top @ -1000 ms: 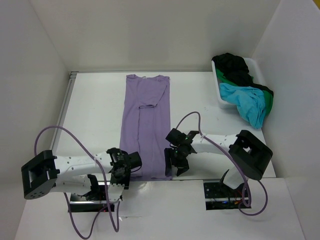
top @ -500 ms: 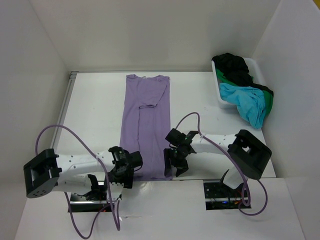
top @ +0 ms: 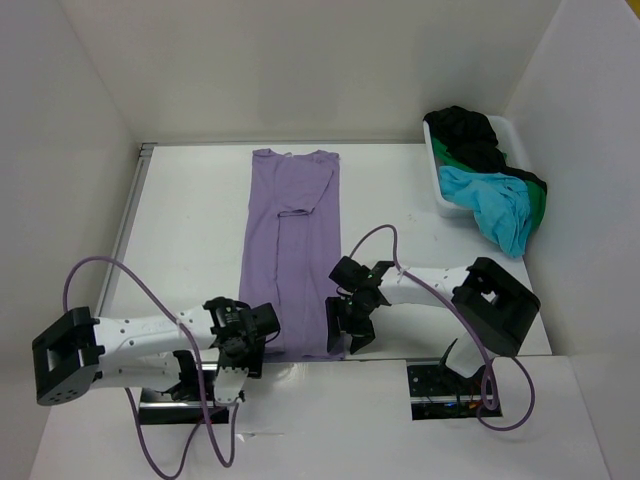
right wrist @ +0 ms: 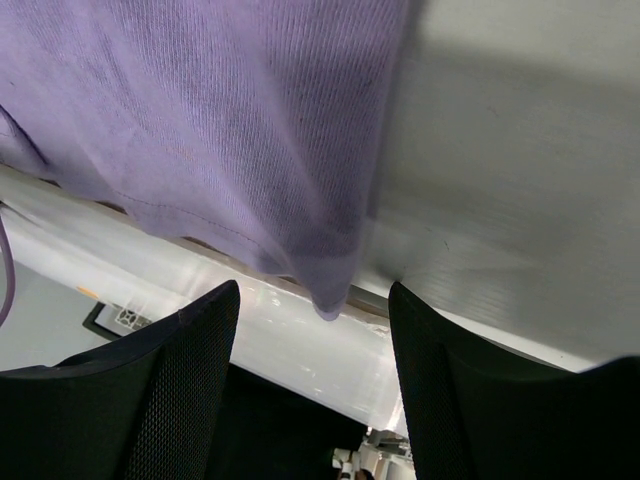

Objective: Fold and stack the t-shirts
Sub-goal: Grab the bottom of the folded rectangular tshirt with both arms

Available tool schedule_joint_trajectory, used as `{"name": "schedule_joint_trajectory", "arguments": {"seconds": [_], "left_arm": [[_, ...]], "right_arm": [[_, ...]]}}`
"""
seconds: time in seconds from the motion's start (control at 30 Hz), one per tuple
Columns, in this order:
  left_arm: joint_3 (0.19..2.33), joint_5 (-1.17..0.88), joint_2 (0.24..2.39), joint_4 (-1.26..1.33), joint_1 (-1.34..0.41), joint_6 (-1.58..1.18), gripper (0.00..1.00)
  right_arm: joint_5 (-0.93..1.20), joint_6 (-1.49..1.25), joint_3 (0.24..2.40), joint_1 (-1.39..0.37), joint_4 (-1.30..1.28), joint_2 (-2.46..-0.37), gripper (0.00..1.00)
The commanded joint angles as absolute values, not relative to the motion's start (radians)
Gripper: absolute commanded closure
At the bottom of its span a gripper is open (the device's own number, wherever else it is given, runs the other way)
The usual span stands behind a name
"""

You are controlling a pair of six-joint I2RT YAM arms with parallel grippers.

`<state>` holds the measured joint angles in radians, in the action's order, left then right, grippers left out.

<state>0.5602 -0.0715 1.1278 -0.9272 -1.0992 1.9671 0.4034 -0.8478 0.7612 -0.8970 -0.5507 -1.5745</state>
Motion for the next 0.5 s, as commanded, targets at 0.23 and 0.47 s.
{"name": "schedule_joint_trajectory", "arguments": {"seconds": [0.23,0.47], "left_arm": [[0.621,-0.020,1.290,-1.016,-1.109,2.028,0.31],[0.612,-0.052,1.272,-1.015,-1.109,2.037,0.34]], "right_arm": [[0.304,-0.857,0.747,-0.908,-0.520,-1.574,0.33],[0.304,-0.876,0.747,-0.908,-0.520,-1.574,0.33]]}}
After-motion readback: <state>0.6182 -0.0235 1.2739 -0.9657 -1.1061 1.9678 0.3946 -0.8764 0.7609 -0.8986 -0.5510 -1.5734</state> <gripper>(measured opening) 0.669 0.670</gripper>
